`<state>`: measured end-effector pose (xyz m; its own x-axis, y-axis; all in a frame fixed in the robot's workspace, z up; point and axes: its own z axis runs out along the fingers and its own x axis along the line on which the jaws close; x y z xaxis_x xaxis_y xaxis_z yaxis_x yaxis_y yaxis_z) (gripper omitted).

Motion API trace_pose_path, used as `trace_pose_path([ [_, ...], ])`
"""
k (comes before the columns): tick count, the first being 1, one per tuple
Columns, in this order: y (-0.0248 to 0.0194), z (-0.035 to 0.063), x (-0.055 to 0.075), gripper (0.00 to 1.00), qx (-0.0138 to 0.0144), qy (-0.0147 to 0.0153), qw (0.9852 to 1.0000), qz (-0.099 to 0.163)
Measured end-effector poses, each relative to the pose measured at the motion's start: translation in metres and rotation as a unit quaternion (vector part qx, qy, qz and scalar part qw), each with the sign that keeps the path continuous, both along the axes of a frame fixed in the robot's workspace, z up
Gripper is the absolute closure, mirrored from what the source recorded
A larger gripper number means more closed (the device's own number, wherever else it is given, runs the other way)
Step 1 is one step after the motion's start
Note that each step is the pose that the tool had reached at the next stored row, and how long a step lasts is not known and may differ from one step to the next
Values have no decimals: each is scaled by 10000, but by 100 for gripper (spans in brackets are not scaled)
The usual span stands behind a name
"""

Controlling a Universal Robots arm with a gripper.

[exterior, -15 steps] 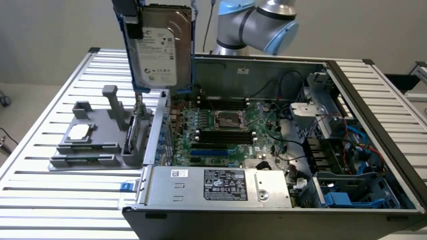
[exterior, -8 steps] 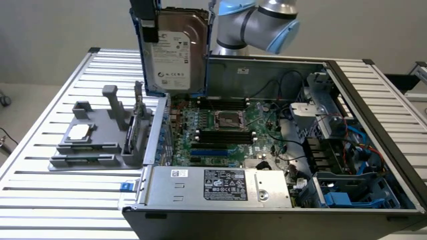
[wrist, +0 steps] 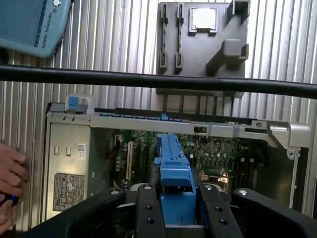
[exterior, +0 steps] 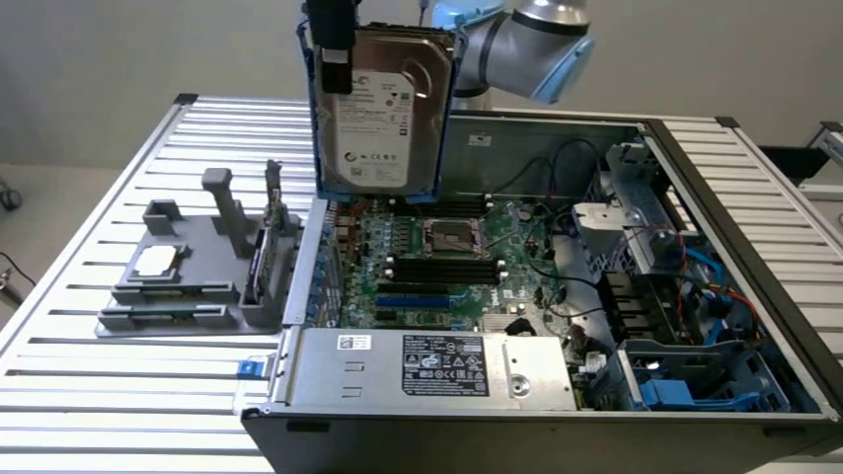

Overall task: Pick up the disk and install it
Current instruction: 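Pick up the disk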

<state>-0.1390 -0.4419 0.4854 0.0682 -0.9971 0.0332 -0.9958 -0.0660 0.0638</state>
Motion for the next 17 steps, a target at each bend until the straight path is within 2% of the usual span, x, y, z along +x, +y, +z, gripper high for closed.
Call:
trace_pose_path([
  [2,-12,1,16,67,-1,15,10000,-2],
  [15,-12,0,16,67,0,15,10000,-3],
  [17,-23,1,39,67,2,15,10000,-3],
])
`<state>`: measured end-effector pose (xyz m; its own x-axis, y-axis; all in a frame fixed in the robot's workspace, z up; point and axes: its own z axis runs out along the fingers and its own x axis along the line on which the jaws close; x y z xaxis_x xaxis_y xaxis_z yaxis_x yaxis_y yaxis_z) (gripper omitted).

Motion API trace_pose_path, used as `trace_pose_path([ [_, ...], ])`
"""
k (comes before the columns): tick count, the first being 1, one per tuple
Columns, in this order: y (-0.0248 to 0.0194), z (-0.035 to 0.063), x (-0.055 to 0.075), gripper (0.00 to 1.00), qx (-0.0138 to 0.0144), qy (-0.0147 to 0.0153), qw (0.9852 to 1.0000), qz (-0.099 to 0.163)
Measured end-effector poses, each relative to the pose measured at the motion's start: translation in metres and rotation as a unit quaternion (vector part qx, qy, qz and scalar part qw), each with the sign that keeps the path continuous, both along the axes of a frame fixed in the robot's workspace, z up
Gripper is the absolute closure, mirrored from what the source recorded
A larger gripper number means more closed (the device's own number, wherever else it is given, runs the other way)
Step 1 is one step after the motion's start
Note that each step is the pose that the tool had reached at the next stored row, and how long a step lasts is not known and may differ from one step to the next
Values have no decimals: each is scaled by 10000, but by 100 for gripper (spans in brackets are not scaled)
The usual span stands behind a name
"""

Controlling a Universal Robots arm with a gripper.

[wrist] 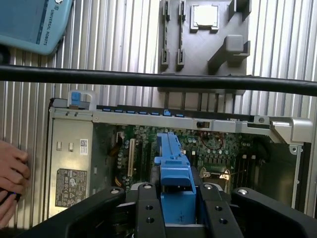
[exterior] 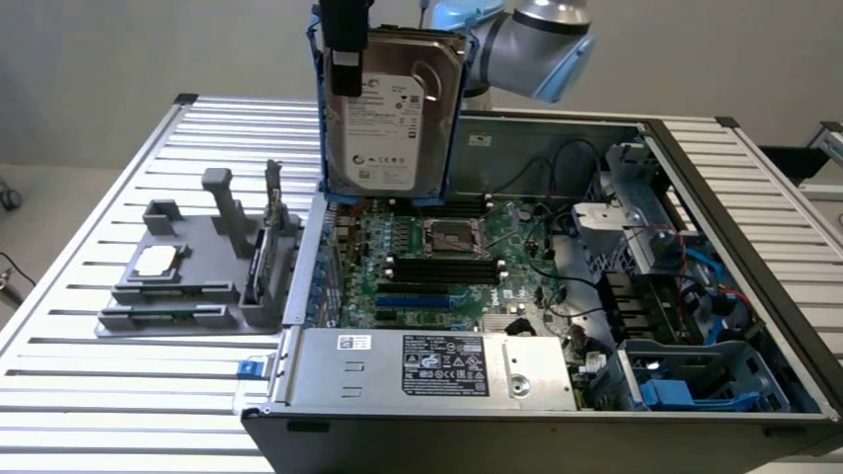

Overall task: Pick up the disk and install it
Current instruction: 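Pick up the disk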

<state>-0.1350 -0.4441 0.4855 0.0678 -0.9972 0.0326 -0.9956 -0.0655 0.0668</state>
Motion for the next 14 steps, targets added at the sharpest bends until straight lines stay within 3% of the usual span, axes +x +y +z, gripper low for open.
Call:
trace_pose_path([
  [2,-31,16,46,67,3,0,10000,0],
  [6,-133,30,152,67,6,2,10000,-1],
  [14,-321,30,408,67,5,29,10000,0],
])
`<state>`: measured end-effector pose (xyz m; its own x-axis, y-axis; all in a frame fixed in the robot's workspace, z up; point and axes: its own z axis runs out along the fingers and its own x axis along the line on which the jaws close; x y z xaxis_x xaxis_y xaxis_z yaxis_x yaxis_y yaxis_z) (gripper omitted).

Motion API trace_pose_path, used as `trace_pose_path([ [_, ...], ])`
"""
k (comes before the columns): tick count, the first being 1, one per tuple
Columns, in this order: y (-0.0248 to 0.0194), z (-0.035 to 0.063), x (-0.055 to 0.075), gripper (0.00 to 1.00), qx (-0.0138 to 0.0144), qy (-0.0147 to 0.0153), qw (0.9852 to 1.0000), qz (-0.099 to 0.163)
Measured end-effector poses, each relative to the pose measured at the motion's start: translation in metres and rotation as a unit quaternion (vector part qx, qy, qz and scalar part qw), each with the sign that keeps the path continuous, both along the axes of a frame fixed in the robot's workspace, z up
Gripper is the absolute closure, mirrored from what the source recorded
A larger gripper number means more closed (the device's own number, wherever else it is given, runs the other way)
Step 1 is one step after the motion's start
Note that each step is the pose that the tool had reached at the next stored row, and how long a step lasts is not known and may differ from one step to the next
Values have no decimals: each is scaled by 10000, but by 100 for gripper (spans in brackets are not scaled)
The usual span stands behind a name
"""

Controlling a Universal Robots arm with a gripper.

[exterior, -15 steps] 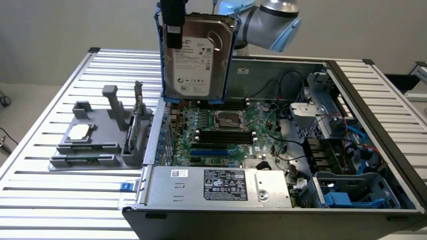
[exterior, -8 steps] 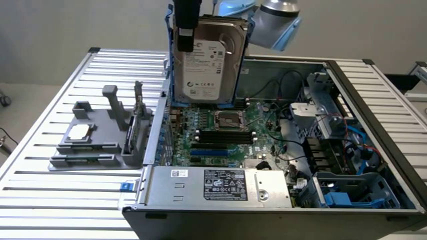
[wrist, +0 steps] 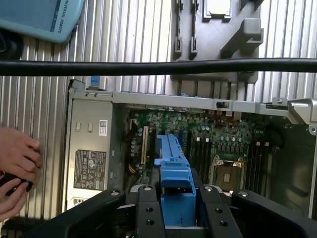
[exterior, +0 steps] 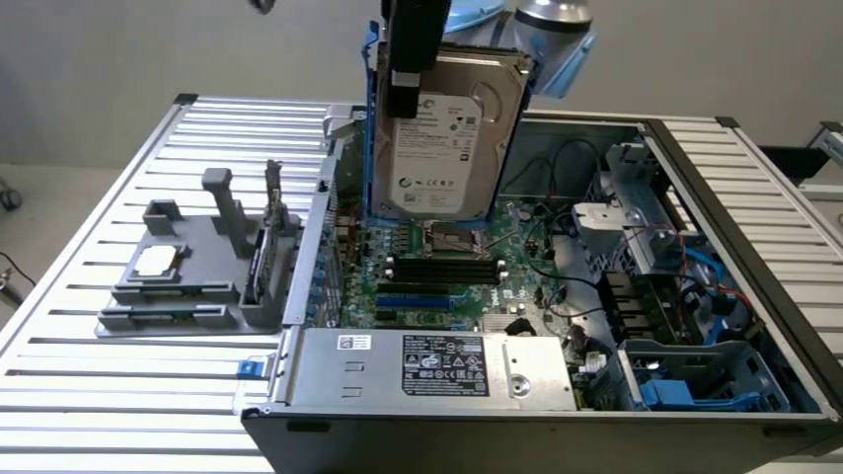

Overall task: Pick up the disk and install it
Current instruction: 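Pick up the disk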

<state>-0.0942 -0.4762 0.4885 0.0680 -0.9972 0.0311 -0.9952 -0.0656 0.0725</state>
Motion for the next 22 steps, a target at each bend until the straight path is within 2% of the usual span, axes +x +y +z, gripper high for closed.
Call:
trace_pose_path([
  [3,-70,-3,87,67,1,-3,10000,0],
  [4,-92,-6,103,67,0,-12,10000,0],
  [9,-191,-35,180,67,0,-98,10000,0],
  [11,-220,-51,227,67,1,-122,9999,0],
  [18,-335,-68,514,67,0,-124,9999,0],
  [22,-415,-68,679,67,0,-124,9999,0],
])
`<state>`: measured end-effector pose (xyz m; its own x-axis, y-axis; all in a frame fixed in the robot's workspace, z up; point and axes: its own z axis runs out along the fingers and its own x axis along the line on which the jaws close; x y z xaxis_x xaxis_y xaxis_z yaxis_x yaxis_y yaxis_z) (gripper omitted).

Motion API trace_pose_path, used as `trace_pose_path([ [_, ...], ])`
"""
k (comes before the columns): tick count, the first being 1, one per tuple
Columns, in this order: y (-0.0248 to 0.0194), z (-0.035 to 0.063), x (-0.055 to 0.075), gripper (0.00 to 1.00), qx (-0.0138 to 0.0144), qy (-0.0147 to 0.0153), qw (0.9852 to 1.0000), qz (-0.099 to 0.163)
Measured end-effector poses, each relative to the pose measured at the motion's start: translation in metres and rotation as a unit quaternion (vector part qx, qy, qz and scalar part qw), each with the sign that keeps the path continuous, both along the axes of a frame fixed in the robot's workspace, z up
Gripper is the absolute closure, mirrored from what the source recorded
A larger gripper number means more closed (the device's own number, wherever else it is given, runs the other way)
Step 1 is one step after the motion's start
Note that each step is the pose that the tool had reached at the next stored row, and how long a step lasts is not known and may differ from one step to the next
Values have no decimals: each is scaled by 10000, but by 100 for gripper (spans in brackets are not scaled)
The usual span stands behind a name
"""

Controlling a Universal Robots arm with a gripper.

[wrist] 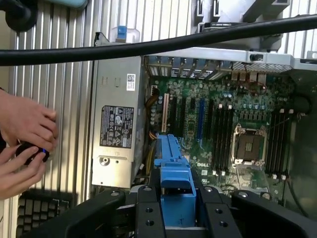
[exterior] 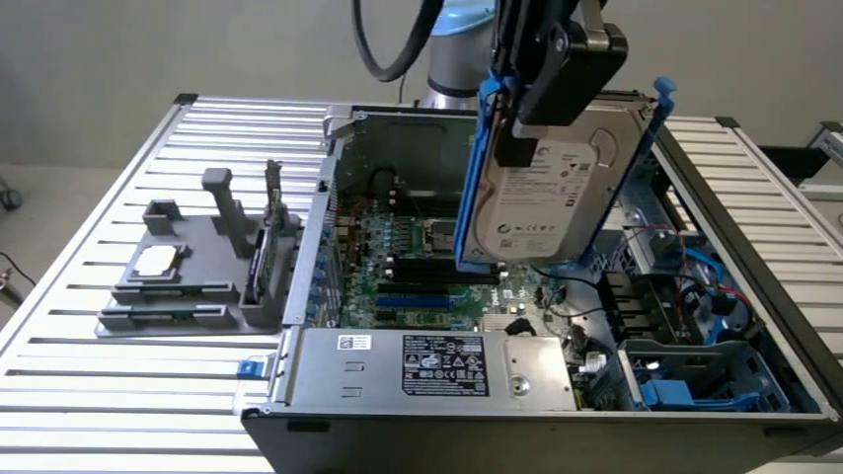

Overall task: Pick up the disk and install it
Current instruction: 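Pick up the disk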

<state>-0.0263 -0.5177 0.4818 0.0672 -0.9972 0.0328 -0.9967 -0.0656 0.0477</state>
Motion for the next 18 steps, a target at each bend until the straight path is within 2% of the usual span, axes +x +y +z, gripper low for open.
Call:
trace_pose_path([
  [18,-337,-15,421,67,0,0,10000,0],
])
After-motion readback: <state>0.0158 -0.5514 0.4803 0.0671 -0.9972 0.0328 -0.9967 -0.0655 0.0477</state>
